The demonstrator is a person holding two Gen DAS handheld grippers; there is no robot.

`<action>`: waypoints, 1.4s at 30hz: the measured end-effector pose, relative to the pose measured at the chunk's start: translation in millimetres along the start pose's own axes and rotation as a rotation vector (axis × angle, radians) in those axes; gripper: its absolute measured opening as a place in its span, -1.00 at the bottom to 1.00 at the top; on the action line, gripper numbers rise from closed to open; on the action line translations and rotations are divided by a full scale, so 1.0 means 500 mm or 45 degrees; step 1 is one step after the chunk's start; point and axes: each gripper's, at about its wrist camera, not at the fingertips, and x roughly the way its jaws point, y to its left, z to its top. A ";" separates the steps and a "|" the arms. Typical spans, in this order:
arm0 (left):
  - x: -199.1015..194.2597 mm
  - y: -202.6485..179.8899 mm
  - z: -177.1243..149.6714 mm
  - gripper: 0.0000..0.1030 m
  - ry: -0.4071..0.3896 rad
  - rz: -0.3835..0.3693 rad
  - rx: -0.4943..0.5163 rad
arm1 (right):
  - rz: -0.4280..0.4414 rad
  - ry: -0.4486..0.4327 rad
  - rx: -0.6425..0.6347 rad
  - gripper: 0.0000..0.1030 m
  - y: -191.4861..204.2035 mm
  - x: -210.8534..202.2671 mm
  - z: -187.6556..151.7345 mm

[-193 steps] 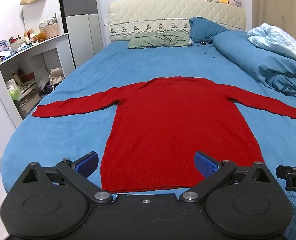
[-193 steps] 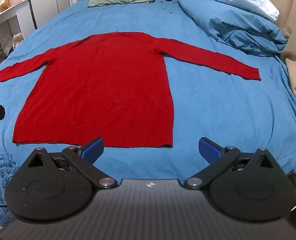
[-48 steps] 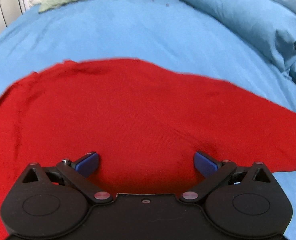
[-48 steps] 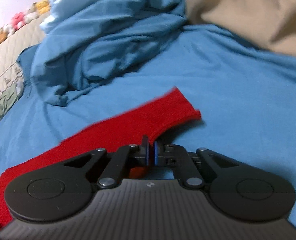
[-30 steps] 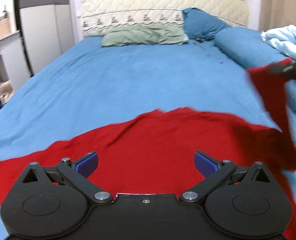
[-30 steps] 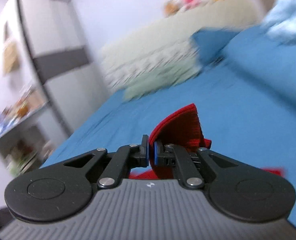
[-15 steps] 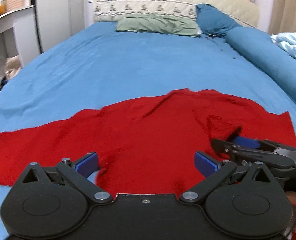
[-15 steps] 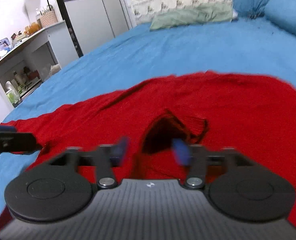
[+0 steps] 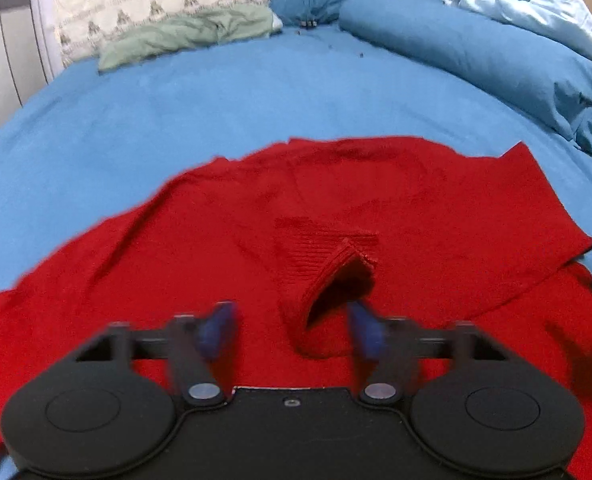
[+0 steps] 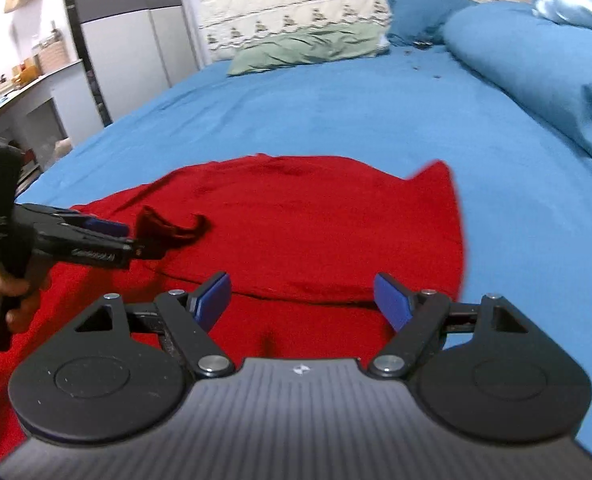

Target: Fold small clothes

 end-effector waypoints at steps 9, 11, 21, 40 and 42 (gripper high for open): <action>0.025 0.040 0.018 -0.86 -0.030 -0.085 -0.175 | -0.057 0.028 0.160 0.83 -0.069 0.025 -0.023; 0.021 0.081 0.004 -0.86 -0.041 -0.094 -0.337 | -0.062 0.015 0.191 0.83 -0.078 0.020 -0.024; 0.016 0.113 -0.022 -0.74 -0.058 -0.157 -0.493 | -0.084 0.017 0.190 0.93 -0.078 0.022 -0.014; -0.138 0.245 -0.055 -0.89 -0.352 0.186 -0.568 | -0.344 0.128 -0.127 1.00 -0.014 0.114 -0.018; -0.132 0.256 -0.065 -0.89 -0.334 0.185 -0.605 | -0.370 0.108 -0.168 1.00 -0.010 0.129 -0.020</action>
